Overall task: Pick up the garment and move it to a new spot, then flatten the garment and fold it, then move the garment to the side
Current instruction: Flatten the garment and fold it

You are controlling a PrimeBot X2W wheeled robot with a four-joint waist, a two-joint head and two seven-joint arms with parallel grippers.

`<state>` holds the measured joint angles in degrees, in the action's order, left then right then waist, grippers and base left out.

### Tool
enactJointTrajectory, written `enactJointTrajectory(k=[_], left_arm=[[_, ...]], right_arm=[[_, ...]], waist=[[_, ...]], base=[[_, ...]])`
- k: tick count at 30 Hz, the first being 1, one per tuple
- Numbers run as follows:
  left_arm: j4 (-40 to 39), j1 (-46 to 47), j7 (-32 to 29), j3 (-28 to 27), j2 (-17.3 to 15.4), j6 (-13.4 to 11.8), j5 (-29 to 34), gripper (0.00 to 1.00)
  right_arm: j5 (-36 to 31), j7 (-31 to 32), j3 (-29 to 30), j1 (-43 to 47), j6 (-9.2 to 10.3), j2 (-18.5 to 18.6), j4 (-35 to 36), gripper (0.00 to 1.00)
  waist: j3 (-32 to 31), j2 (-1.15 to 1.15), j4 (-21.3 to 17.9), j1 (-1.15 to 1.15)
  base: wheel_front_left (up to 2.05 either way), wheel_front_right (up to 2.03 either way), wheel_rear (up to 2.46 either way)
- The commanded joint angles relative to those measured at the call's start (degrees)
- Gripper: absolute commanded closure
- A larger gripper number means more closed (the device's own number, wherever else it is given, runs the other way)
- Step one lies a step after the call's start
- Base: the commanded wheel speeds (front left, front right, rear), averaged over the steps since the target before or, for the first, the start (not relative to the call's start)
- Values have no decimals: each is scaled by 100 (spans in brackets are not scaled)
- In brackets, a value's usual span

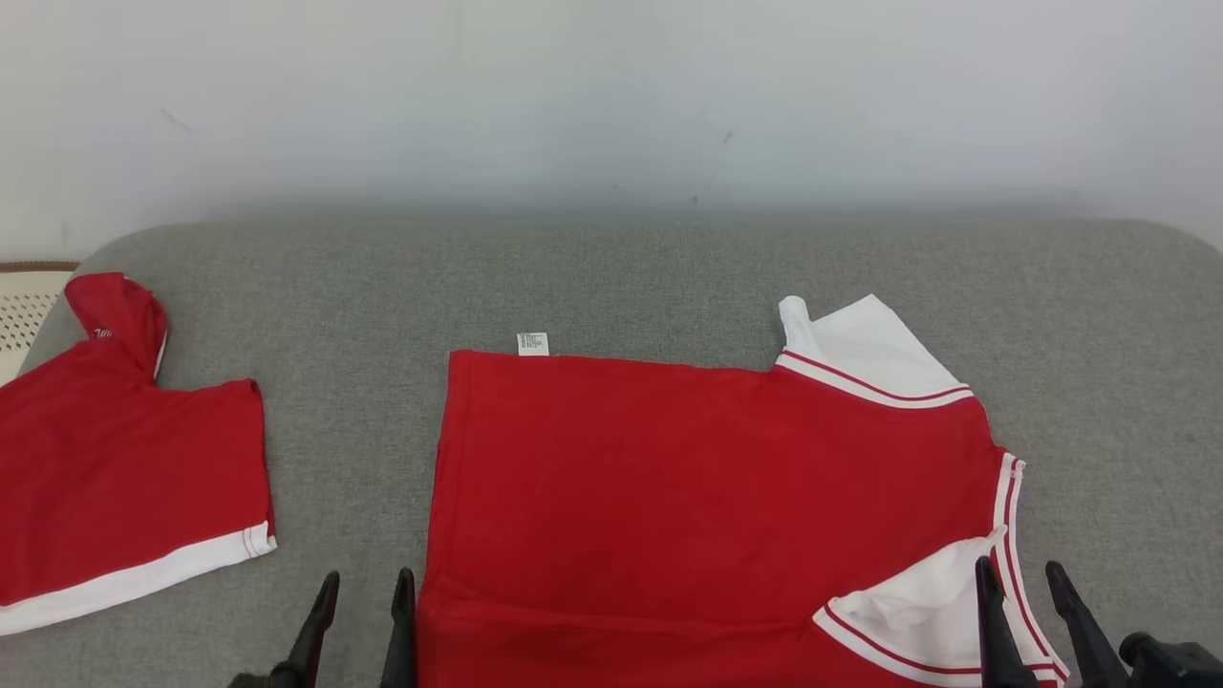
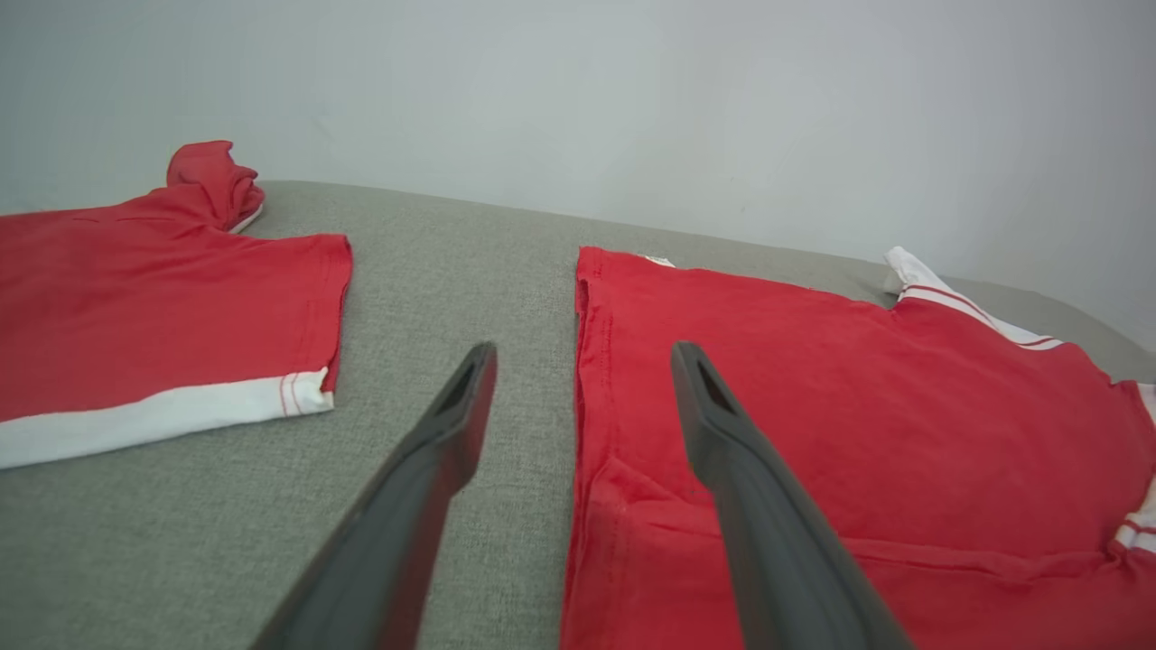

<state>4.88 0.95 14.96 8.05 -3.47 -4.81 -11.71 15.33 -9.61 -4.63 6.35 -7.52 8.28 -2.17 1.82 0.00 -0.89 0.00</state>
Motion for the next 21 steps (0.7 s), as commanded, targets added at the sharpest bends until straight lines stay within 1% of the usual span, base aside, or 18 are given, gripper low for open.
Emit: enactJointTrajectory(k=[1, 2, 4, 7, 10, 11, 13, 14, 16, 19, 21], left_arm=[[46, 214, 28, -27, -15, 86, -24, 0], [131, 307, 28, -34, -25, 159, -77, 0], [295, 600, -28, -9, -147, 323, -117, 0], [557, 1181, -374, 16, -340, 574, -182, 0], [802, 1856, -707, -43, -558, 753, -249, 0], [938, 2043, -863, -36, -658, 794, -219, 0], [1151, 2483, -1049, -79, -689, 881, -372, 0], [1151, 2483, -1049, -79, -689, 881, -372, 0], [1420, 2866, -1266, -82, -812, 953, -440, 0], [1824, 3394, -1543, -182, -849, 1036, -706, 0], [2097, 3696, -1763, -167, -958, 1079, -756, 0]], right_arm=[[-34, -41, -2, -137, 5, 28, 7, 0], [-38, -52, 8, -194, 5, 35, -3, 0], [-31, -37, -16, -335, 5, 37, -39, 0], [-51, -63, -119, -728, 5, 33, -85, 0], [86, -105, -244, -1241, 5, 30, -234, 0], [120, -109, -293, -1441, 5, 54, -302, 0], [169, -164, -381, -1869, 5, 53, -464, 0], [169, -164, -381, -1869, 5, 53, -464, 0], [221, -206, -441, -2265, 5, 54, -671, 0], [263, -283, -535, -2857, 5, 36, -1007, 0], [289, -329, -614, -3230, 5, 24, -1268, 0]], waist=[[91, 0, -66, 0], [125, 0, -92, 0], [233, 0, -162, 0], [473, 0, -321, 0], [774, 0, -505, 0], [882, 0, -568, 0], [1102, 0, -691, 0], [1102, 0, -691, 0], [1301, 0, -801, 0], [1554, 0, -953, 0], [1675, 0, -1042, 0]], base=[[0, 0, 0], [0, 0, 0], [0, 0, 0], [0, 0, 0], [0, 0, 0], [0, 0, 0], [0, 0, 0], [0, 0, 0], [0, 0, 0], [0, 0, 0], [0, 0, 0]])
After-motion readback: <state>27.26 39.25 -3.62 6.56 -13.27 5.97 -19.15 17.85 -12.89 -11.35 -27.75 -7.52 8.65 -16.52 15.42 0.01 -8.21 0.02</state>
